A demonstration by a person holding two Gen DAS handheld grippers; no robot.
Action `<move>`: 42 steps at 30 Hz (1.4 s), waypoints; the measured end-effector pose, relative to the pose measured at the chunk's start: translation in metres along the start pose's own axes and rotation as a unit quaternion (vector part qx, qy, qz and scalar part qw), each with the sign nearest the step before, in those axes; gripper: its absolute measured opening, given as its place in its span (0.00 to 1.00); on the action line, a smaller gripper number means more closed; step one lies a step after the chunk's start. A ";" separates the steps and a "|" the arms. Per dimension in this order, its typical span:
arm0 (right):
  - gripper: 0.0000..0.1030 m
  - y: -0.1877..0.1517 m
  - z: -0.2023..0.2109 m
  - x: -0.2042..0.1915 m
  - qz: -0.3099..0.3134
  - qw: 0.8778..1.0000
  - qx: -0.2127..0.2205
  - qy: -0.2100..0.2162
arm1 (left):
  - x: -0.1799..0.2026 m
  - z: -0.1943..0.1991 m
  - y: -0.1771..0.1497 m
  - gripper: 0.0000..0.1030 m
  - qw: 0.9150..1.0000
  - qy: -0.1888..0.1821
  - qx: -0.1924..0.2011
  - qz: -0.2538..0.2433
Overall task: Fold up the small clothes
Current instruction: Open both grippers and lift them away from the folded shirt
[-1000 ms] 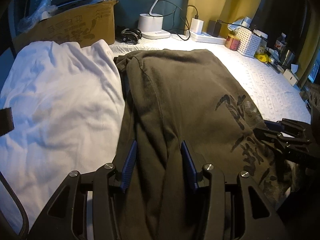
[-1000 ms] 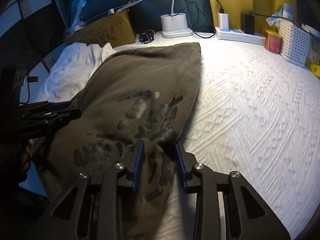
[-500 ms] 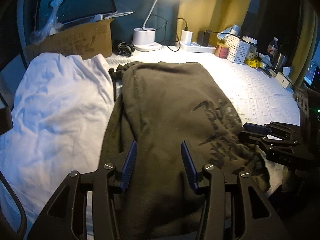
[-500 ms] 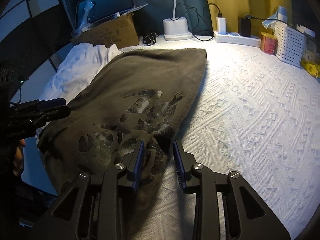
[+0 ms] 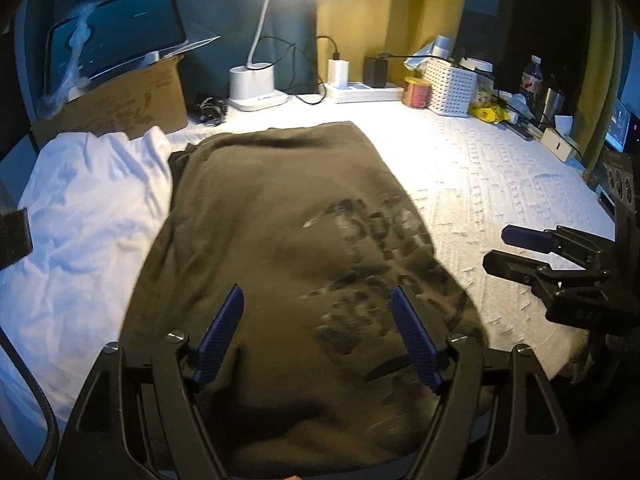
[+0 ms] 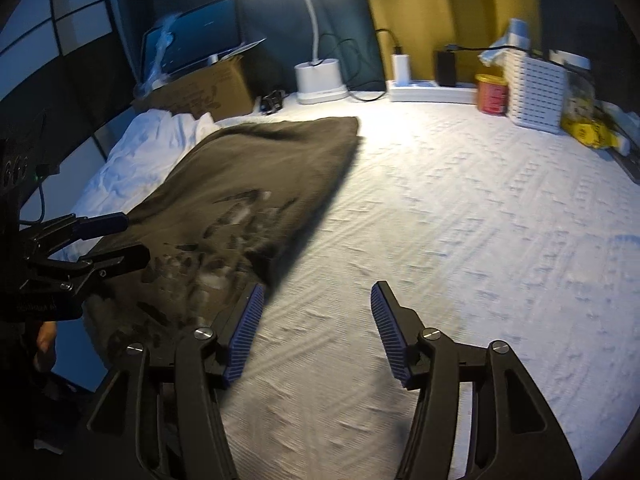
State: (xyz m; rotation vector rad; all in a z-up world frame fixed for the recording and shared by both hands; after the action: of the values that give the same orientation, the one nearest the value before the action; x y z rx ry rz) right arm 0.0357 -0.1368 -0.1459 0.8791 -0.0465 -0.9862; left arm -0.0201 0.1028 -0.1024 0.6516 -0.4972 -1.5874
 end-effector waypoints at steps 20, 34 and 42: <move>0.75 0.001 0.064 0.065 -0.054 0.995 0.066 -0.045 | 0.065 0.014 0.036 0.82 0.998 0.000 0.060 -0.030; 0.75 0.020 0.115 0.071 -0.047 0.990 0.119 -0.064 | 0.078 0.044 0.067 0.82 0.990 0.020 0.133 -0.048; 0.75 0.033 0.148 0.068 -0.029 0.982 0.161 -0.090 | 0.081 0.076 0.082 0.82 0.977 0.051 0.195 -0.064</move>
State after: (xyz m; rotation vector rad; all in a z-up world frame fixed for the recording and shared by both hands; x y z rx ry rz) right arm 0.0381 -0.2717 -0.0485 1.0882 -0.3438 -1.1297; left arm -0.0133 0.0082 -0.0019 1.0747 -0.7110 -1.5791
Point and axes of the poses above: each gripper's, at about its wrist camera, not at the fingertips, and z roughly against the way its jaws point, x to its right, y to its top, the point moved 1 cm from there along -z, roughly the way its jaws point, and after that the axes turned 14 degrees about -z, right-handed, at the moved point
